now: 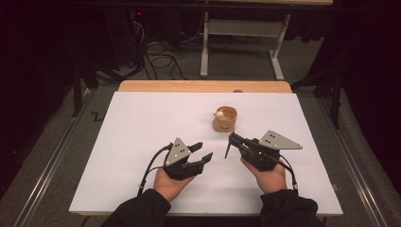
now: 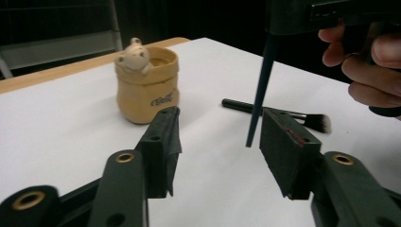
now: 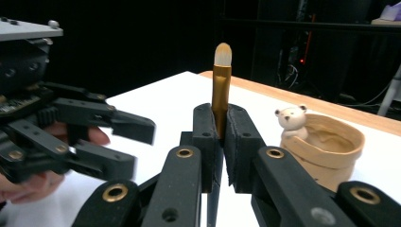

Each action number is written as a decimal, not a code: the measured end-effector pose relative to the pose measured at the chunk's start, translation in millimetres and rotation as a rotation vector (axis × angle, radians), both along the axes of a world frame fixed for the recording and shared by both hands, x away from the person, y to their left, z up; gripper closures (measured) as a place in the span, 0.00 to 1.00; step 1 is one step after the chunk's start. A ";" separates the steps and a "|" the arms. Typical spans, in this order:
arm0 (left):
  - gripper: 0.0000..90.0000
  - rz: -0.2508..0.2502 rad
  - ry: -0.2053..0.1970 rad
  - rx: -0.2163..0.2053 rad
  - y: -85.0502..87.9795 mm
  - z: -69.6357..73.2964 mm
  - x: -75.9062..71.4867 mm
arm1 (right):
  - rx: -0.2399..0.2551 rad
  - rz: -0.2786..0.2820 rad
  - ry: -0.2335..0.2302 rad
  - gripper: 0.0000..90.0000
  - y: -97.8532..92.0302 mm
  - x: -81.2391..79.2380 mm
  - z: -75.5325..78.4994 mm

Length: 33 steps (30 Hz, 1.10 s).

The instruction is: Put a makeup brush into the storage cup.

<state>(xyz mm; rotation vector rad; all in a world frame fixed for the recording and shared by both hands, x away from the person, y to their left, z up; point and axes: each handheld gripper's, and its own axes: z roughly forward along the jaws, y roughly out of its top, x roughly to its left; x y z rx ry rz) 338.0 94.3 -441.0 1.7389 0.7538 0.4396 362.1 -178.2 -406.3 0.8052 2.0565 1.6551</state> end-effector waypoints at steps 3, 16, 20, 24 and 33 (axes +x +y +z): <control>0.50 0.020 0.003 0.013 12.7 2.9 0.3 | 0.001 -0.020 -0.004 0.95 -4.8 1.8 0.5; 0.40 0.115 0.015 0.040 62.2 -8.5 0.7 | 0.004 -0.065 -0.010 0.95 -14.2 6.7 1.0; 0.39 0.122 0.016 0.016 68.8 -14.7 1.3 | 0.000 -0.066 -0.016 0.95 -15.9 7.7 1.1; 0.37 0.118 0.019 0.007 72.0 -18.6 1.4 | 0.001 -0.075 -0.027 0.95 -19.0 9.1 2.1; 0.24 0.118 0.039 -0.022 70.7 -22.2 4.2 | -0.008 -0.114 -0.030 0.95 -22.0 16.8 1.2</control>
